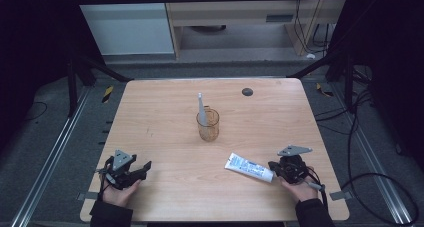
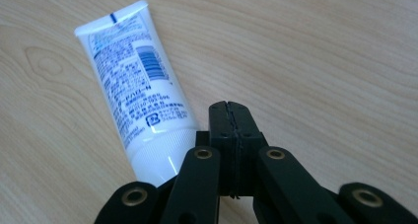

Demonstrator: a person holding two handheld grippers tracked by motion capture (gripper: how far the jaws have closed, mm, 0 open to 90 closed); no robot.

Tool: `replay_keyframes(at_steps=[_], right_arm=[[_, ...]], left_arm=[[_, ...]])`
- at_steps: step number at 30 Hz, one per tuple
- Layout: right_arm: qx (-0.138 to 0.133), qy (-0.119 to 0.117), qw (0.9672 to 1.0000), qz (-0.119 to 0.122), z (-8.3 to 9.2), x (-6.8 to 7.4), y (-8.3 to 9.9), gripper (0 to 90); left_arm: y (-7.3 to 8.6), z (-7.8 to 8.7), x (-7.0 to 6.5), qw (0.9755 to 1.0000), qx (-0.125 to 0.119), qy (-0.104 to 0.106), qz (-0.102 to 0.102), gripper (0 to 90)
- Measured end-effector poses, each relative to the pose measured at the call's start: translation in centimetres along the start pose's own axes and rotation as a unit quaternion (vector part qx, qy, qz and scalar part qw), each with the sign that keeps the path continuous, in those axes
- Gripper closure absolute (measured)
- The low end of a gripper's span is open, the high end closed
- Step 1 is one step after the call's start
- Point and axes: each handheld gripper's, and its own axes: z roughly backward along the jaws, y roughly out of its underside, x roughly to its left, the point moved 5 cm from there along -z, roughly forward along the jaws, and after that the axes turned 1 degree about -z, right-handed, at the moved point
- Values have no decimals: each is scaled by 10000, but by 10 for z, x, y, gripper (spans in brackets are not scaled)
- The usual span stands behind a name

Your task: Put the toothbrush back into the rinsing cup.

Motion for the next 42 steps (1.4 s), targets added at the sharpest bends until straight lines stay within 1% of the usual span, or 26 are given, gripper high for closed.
replay_keyframes(at_steps=[4, 5, 10, 15, 19, 25, 28, 31, 33, 37, 42], right_arm=[[76, -27, 10000, -12, 2, 2, 6, 900], [84, -45, 10000, 15, 3, 2, 7, 900], [121, -95, 9998, 90, 5, 8, 12, 899], [152, -188, 9996, 111, 8, 15, 18, 899], [140, -264, 9995, 91, 10, 19, 20, 899], [173, -290, 9994, 116, 11, 25, 22, 899], [185, -298, 9993, 165, 10, 27, 22, 896], [196, -263, 9993, 184, 10, 27, 22, 887], [210, -259, 9993, 147, 11, 27, 21, 875], [118, -138, 9997, 135, 14, 24, 17, 847], [-32, 18, 9999, 147, 20, 21, 8, 766]], left_arm=[[0, 0, 0, 10000, -3, -7, 5, 351], [0, 0, 0, 10000, 1, -8, 4, 352], [0, 0, 1, 10000, -2, -15, 2, 352], [0, 0, 0, 10000, 14, -13, 7, 352], [0, 0, 0, 10000, 23, -10, 14, 347], [1, -1, 1, 10000, 35, 0, 20, 344], [1, -1, 1, 10000, 41, 2, 16, 344], [1, -1, 1, 10000, 45, 8, 21, 344], [1, -1, 1, 10000, 48, 12, 33, 344], [0, -1, 1, 10000, 49, 25, 29, 342], [0, -2, 1, 10000, 49, 12, 20, 340]])
